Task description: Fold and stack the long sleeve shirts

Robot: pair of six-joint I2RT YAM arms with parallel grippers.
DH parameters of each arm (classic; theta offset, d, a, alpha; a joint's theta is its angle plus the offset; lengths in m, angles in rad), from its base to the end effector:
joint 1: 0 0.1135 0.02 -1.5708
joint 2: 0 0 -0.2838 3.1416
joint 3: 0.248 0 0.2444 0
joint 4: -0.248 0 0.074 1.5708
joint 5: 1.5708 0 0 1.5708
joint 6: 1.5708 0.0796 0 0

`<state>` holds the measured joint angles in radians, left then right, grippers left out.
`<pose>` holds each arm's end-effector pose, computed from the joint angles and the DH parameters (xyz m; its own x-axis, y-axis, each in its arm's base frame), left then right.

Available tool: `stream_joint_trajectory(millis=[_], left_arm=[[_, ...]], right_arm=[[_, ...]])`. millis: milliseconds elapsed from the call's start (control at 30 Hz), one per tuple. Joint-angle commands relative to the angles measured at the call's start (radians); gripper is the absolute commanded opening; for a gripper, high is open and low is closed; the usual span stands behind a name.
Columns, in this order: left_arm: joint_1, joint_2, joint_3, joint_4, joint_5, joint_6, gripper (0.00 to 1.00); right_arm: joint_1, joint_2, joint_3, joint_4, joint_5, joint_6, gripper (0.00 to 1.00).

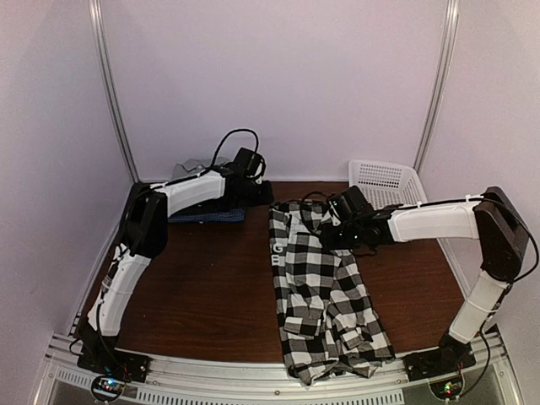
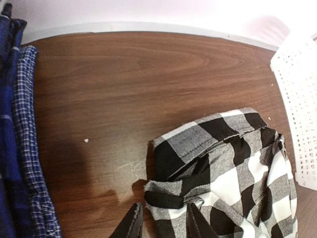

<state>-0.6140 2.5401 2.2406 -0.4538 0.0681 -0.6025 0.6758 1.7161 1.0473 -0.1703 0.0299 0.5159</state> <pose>0.4954 -0.3559 0.1566 -0.8094 -0.1212 -0.5746 0.1902 0.8716 -0.4517 0.3033 0.2401 0.1802 -0.8057 -0.0139 -0.5922 -0.2439 0.9188 0.3103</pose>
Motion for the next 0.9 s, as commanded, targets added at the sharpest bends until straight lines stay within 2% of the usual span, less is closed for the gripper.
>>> stream_joint_trajectory(millis=[0, 167, 333, 633, 867], left_arm=[[0.014, -0.156, -0.142, -0.018, 0.067, 0.028, 0.33], [-0.029, -0.364, -0.507, 0.125, 0.151, -0.025, 0.33], [-0.091, -0.473, -0.739, 0.215, 0.172, -0.092, 0.35], [-0.184, -0.482, -0.856, 0.227, 0.104, -0.161, 0.36], [-0.208, -0.442, -0.853, 0.229, 0.115, -0.182, 0.36]], right_arm=[[0.007, -0.059, 0.000, -0.046, 0.011, -0.039, 0.32], [0.043, -0.073, -0.049, -0.051, 0.022, -0.047, 0.31], [0.044, -0.076, -0.109, -0.035, 0.031, -0.044, 0.30], [0.043, -0.067, -0.187, 0.001, 0.040, -0.037, 0.30], [0.043, -0.042, -0.191, 0.015, 0.042, -0.039, 0.30]])
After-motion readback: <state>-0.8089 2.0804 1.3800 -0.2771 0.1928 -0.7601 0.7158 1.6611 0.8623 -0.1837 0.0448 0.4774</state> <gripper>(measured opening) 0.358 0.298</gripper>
